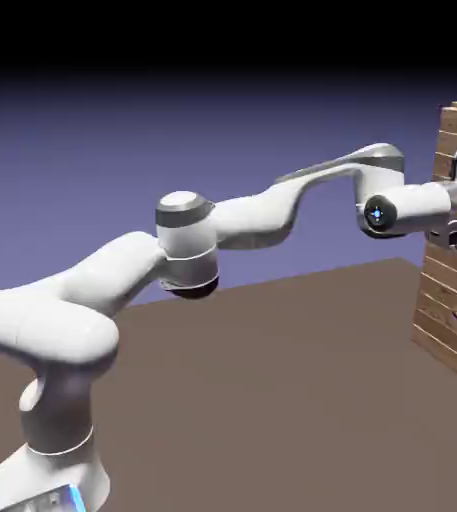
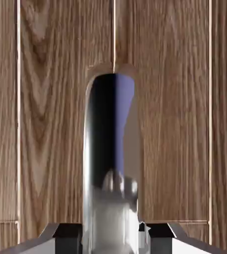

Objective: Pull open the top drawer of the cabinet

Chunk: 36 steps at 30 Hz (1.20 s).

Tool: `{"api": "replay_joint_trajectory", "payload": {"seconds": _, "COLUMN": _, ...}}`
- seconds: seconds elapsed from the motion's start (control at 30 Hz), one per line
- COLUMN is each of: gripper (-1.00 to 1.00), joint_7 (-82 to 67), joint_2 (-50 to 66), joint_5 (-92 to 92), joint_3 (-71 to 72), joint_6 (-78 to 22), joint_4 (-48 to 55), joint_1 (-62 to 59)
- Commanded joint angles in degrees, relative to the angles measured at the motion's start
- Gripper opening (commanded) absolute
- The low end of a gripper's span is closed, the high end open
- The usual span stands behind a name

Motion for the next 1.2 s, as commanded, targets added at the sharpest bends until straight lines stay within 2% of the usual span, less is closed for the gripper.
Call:
{"api": "replay_joint_trajectory", "payload": {"seconds": 0.0, "gripper": -1.0, "joint_7": -0.41, "joint_2": -0.05, "joint_5": 0.13, "joint_3": -0.15, "joint_6": -0.86, "joint_4": -2.08, "joint_1": 1.23}}
{"api": "replay_joint_trajectory", "payload": {"seconds": 1.03, "gripper": -1.0, "joint_7": -8.58, "joint_2": 0.7, "joint_5": -3.13, "joint_3": -11.26, "joint_6": -23.08, "joint_4": -65.87, "joint_1": 43.18}}
{"api": "replay_joint_trajectory", "payload": {"seconds": 1.07, "gripper": 1.0, "joint_7": -8.58, "joint_2": 0.7, "joint_5": -3.13, "joint_3": -11.26, "joint_6": -23.08, "joint_4": -65.87, "joint_1": 43.18}}
{"api": "replay_joint_trajectory", "payload": {"seconds": 1.17, "gripper": 1.0, "joint_7": -8.66, "joint_2": 1.37, "joint_5": -4.31, "joint_3": -12.77, "joint_6": -23.89, "joint_4": -70.02, "joint_1": 46.55}}
